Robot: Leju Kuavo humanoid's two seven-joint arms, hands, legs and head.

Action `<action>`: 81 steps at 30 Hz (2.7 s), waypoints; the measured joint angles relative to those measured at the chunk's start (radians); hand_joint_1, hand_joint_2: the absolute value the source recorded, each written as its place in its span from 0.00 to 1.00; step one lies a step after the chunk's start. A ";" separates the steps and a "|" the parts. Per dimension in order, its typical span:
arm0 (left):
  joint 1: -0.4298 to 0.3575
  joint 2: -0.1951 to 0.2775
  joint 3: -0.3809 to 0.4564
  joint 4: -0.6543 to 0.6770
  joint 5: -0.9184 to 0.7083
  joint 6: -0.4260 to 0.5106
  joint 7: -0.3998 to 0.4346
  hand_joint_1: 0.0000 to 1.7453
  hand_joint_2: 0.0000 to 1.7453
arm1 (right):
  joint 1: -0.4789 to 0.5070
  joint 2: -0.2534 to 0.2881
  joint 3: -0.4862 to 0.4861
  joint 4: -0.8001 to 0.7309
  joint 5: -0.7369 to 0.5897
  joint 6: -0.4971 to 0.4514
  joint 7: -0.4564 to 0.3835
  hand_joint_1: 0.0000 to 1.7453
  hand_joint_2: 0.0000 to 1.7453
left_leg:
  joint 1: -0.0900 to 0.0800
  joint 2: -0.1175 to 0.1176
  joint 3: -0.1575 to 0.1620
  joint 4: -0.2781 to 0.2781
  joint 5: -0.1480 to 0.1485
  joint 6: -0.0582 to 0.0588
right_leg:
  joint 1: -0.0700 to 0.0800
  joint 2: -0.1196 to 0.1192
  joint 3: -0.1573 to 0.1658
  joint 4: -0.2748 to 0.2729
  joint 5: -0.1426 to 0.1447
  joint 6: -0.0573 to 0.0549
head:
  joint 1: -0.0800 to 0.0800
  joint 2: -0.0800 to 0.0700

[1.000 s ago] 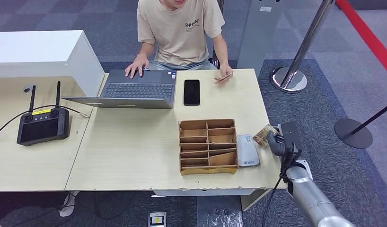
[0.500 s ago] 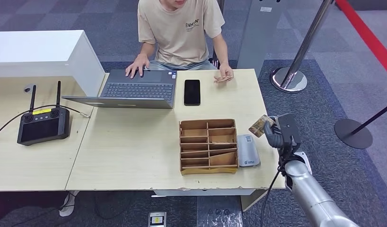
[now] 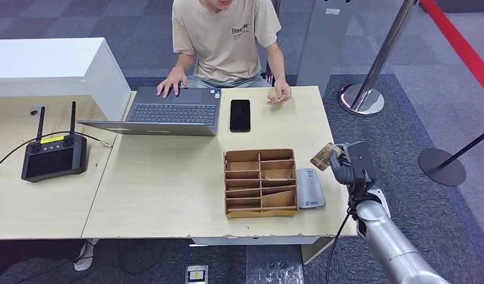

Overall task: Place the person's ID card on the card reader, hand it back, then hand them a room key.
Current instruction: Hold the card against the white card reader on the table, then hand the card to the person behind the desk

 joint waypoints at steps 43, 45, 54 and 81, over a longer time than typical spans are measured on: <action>-0.005 -0.001 0.025 0.000 -0.017 0.010 -0.001 0.00 0.00 | 0.044 0.009 0.105 0.075 0.264 -0.090 0.174 1.00 1.00 | 0.000 0.000 0.000 0.000 0.000 0.000 | 0.000 0.000 0.000 0.000 0.000 0.000 | 0.000 0.000; -0.004 -0.002 0.027 0.000 -0.018 0.011 0.002 0.00 0.00 | 0.039 0.012 0.107 0.085 0.293 -0.103 0.204 1.00 1.00 | 0.000 0.000 0.000 0.000 0.000 0.000 | 0.000 0.000 0.000 0.000 0.000 0.000 | 0.000 0.000; -0.004 -0.002 0.029 0.000 -0.027 0.013 0.006 0.00 0.00 | 0.026 0.021 0.122 0.112 0.361 -0.113 0.244 1.00 1.00 | 0.000 0.000 0.001 0.000 0.000 0.000 | 0.000 0.000 0.001 0.000 0.000 0.000 | 0.000 0.000; 0.000 -0.002 0.050 0.000 -0.047 0.015 0.004 0.00 0.00 | 0.022 0.018 0.129 0.040 0.444 -0.115 0.282 1.00 1.00 | 0.000 0.000 0.003 0.000 0.000 0.000 | 0.000 0.000 0.003 0.000 0.000 0.000 | 0.000 0.000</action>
